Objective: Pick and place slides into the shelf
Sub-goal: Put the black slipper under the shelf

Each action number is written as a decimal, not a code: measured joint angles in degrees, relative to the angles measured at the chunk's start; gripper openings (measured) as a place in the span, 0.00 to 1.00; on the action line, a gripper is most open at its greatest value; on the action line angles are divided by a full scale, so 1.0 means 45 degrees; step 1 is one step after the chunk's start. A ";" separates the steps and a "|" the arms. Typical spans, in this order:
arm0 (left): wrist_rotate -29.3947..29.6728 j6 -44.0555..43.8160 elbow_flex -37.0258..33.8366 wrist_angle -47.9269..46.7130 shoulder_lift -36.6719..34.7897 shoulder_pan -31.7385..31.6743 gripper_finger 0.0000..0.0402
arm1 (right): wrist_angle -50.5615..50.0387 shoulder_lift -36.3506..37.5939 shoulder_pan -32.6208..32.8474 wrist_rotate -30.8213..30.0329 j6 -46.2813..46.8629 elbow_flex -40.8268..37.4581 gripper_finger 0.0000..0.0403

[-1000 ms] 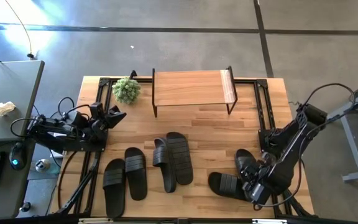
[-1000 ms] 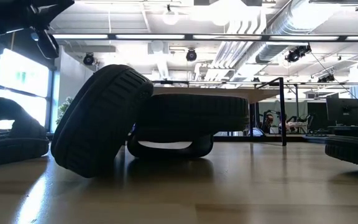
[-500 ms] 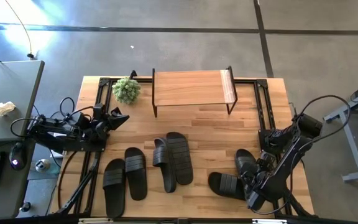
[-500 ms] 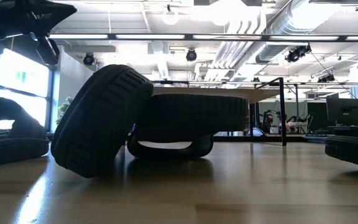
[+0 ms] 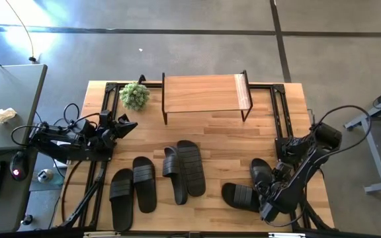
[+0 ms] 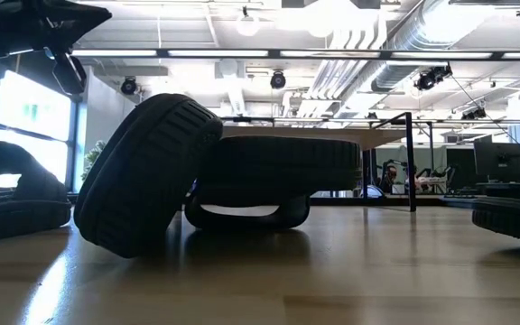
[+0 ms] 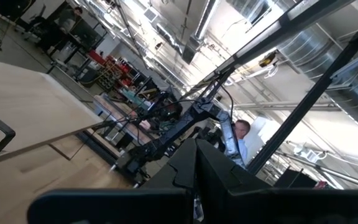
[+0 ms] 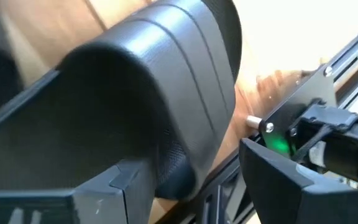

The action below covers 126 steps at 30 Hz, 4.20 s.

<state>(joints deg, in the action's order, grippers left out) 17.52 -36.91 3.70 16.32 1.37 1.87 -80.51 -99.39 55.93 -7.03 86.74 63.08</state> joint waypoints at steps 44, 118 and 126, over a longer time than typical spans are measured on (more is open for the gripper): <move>0.0029 -0.0204 0.0000 -0.0003 0.0000 0.0002 0.00 | -0.2126 0.0212 -0.0900 -0.1664 0.2846 0.2168 0.00; 0.0024 -0.0238 -0.0005 -0.0806 -0.0005 0.0000 0.00 | 0.4482 -0.1797 -1.1452 -0.9149 -1.1381 -0.0229 0.00; 0.0025 -0.0238 -0.0005 -0.0806 -0.0005 0.0000 0.00 | 0.4743 -0.1797 -1.2015 -0.9082 -1.1406 -0.0658 0.00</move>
<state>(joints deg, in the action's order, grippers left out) 17.63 -37.98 3.68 12.69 1.34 1.87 -59.16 -107.48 1.86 -47.90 35.42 60.12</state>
